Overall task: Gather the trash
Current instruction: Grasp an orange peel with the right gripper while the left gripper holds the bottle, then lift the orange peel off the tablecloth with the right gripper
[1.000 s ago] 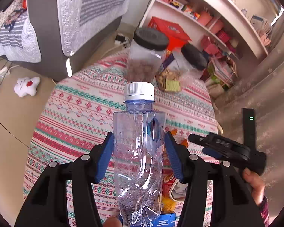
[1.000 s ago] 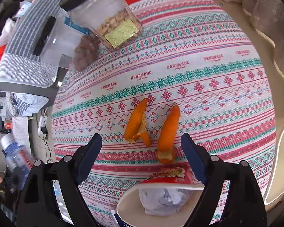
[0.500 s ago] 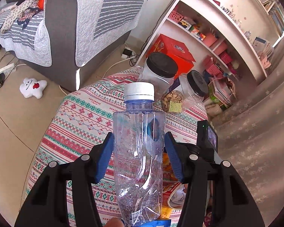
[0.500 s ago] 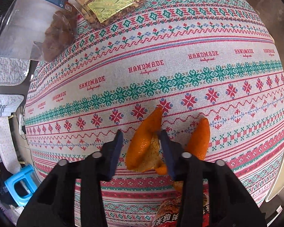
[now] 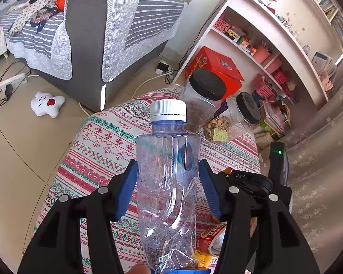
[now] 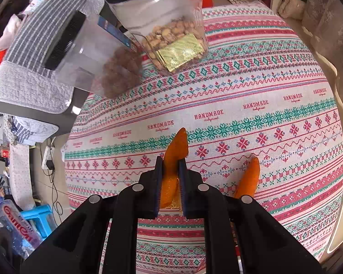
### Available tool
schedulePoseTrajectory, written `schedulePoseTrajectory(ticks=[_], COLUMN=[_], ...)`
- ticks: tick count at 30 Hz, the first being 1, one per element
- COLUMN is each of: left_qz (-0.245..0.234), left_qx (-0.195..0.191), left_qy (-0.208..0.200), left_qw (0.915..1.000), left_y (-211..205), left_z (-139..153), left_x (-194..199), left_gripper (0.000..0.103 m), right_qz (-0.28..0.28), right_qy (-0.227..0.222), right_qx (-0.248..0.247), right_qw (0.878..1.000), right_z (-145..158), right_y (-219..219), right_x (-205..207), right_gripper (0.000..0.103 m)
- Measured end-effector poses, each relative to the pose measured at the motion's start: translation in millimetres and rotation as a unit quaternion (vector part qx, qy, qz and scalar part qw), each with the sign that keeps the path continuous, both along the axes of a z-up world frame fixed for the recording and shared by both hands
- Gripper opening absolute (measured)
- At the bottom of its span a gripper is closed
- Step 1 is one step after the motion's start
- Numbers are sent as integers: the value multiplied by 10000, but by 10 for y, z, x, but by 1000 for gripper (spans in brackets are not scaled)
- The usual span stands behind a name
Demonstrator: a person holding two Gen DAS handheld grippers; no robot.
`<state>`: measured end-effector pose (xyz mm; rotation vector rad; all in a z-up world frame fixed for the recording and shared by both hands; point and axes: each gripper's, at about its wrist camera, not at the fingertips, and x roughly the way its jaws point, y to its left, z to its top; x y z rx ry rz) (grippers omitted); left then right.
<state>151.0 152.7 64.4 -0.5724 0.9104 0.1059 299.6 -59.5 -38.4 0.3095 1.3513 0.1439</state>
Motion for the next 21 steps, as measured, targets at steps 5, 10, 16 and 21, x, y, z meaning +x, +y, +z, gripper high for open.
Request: schedulePoseTrajectory(ticks=[5, 10, 16, 21], left_qz=[29, -12, -110, -195], left_qx=[22, 123, 342, 444], left_qy=[-95, -261, -554, -771], left_qw=[9999, 9996, 9978, 9958], left_y=[-13, -95, -263, -423], left_z=[19, 70, 151, 214], left_x=[-18, -63, -126, -166], left_gripper=[54, 55, 55, 55], right_qz=[25, -82, -495, -945], right_qy=[-558, -1222, -1958, -2466], right_qx=[245, 506, 466, 96], right_qw=[9981, 9912, 9783, 9645], right_z=[378, 664, 914, 1062], right_y=[-82, -298, -781, -1206], right_x=[-163, -452, -855, -1154], right_gripper=[13, 13, 13, 13])
